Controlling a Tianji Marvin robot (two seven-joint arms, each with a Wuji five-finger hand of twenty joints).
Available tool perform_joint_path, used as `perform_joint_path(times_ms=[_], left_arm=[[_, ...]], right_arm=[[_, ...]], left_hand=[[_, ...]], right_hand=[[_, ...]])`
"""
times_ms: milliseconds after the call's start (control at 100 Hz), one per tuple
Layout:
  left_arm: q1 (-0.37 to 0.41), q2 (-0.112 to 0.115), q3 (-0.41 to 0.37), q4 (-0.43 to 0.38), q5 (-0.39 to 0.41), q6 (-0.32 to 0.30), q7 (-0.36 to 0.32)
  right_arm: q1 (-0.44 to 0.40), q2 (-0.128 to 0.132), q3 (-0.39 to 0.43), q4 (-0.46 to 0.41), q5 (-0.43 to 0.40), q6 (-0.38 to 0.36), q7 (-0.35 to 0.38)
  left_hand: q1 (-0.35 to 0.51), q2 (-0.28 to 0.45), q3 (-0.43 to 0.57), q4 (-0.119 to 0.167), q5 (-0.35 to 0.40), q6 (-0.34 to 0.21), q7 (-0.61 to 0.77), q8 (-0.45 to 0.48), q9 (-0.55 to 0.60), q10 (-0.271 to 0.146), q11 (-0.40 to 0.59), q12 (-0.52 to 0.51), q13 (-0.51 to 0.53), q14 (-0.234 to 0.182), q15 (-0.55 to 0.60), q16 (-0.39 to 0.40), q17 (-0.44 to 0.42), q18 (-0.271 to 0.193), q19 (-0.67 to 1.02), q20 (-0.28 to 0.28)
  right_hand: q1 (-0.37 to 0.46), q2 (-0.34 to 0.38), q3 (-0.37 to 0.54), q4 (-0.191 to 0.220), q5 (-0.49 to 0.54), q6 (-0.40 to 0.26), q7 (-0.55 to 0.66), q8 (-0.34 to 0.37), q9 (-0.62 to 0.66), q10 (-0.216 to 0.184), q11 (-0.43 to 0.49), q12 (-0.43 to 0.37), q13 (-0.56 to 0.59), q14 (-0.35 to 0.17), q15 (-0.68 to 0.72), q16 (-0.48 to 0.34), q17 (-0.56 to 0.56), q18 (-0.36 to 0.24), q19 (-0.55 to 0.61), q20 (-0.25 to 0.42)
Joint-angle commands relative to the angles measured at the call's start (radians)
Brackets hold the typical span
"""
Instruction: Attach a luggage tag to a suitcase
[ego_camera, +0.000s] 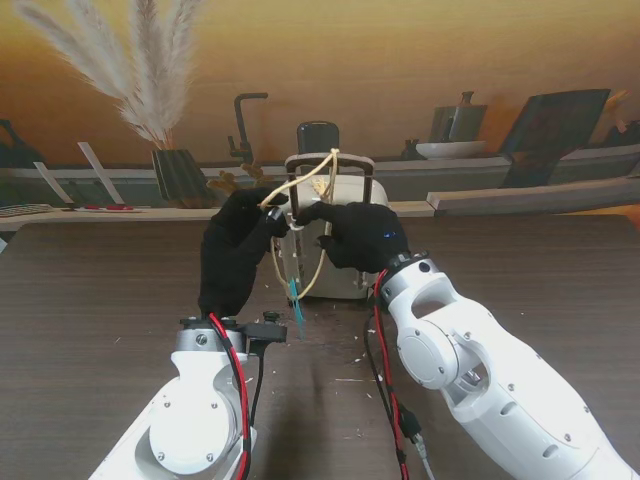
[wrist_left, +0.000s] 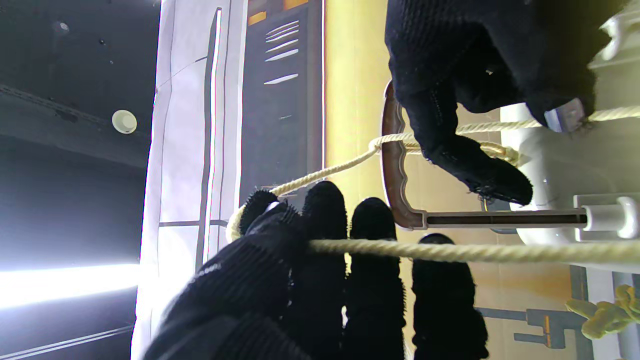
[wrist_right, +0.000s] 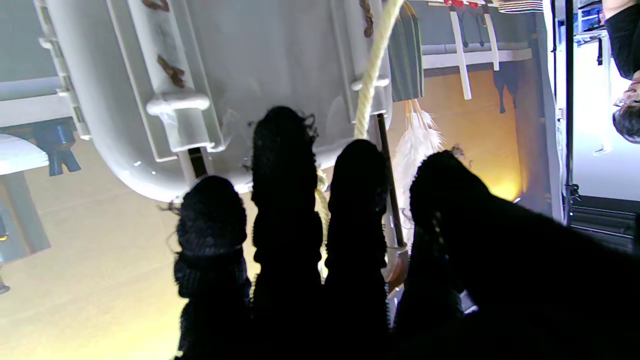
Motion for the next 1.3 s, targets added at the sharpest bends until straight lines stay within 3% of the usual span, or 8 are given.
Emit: perform_joint_path(times_ms=[0,300,600,970,1290], left_arm=[[0.0,0.0,0.0,-0.009,0.004,0.0,-0.015],[-0.002,-0.001,0.003,-0.01,0.004,0.002,-0.015],[-0.005,-0.001,0.009,-0.008,0.006,0.001,-0.014],[-0.008,-0.002,0.017,-0.005,0.009,0.0,-0.015],[-0.008,0.001,0.018,-0.006,0.006,-0.003,-0.024]], right_arm=[[0.009,-0.003,-0.001,0.007,-0.009,0.018,0.018],[0.002,-0.002,0.004,-0.008,-0.06,0.126,0.027],[-0.018,-0.007,0.026,-0.037,-0.073,0.191,0.012],[0.015,-0.026,-0.002,-0.029,0.031,0.256,0.002],[0.014,-0.044,-0.022,-0.044,0.111,0.318,-0.021]], left_hand=[[0.034,-0.021,-0.031,0.019,0.013,-0.035,-0.002,-0.014,0.007,-0.012,-0.01,-0.006,0.009,-0.002,0.002,-0.029,-0.003,-0.064,0.012,0.018],[0.035,-0.021,-0.034,0.02,0.012,-0.033,-0.003,-0.015,0.005,-0.011,-0.013,-0.004,0.005,-0.001,-0.002,-0.03,-0.009,-0.065,0.007,0.018],[0.034,-0.024,-0.036,0.021,0.012,-0.034,-0.004,-0.015,0.004,-0.012,-0.017,-0.002,0.002,-0.001,-0.005,-0.029,-0.012,-0.065,0.004,0.018],[0.032,-0.029,-0.037,0.022,0.012,-0.032,-0.006,-0.018,0.005,-0.01,-0.02,0.0,0.002,-0.001,-0.006,-0.028,-0.012,-0.065,0.002,0.018],[0.03,-0.03,-0.037,0.023,0.012,-0.03,-0.008,-0.02,0.005,-0.01,-0.022,0.002,0.002,-0.001,-0.006,-0.028,-0.013,-0.065,0.0,0.018]], right_hand=[[0.046,0.026,-0.016,-0.01,-0.043,-0.013,-0.009,0.019,-0.017,0.004,0.0,0.019,-0.017,0.013,-0.007,0.004,-0.014,0.005,-0.005,0.013],[0.011,0.066,-0.038,0.012,-0.066,0.158,-0.057,-0.003,-0.036,0.018,0.008,0.017,-0.032,0.027,-0.01,0.009,-0.038,0.019,-0.016,0.018],[-0.016,0.083,-0.051,0.04,-0.06,0.254,-0.099,-0.026,-0.048,0.032,0.011,0.01,-0.042,0.038,-0.013,0.01,-0.052,0.032,-0.025,0.023],[-0.063,0.09,-0.052,0.09,-0.086,0.329,-0.141,-0.048,-0.064,0.052,0.021,0.003,-0.058,0.055,-0.007,0.015,-0.075,0.043,-0.026,0.031],[-0.074,0.098,-0.062,0.094,-0.081,0.425,-0.181,-0.073,-0.068,0.072,0.033,-0.003,-0.061,0.07,0.008,0.016,-0.086,0.062,-0.02,0.038]])
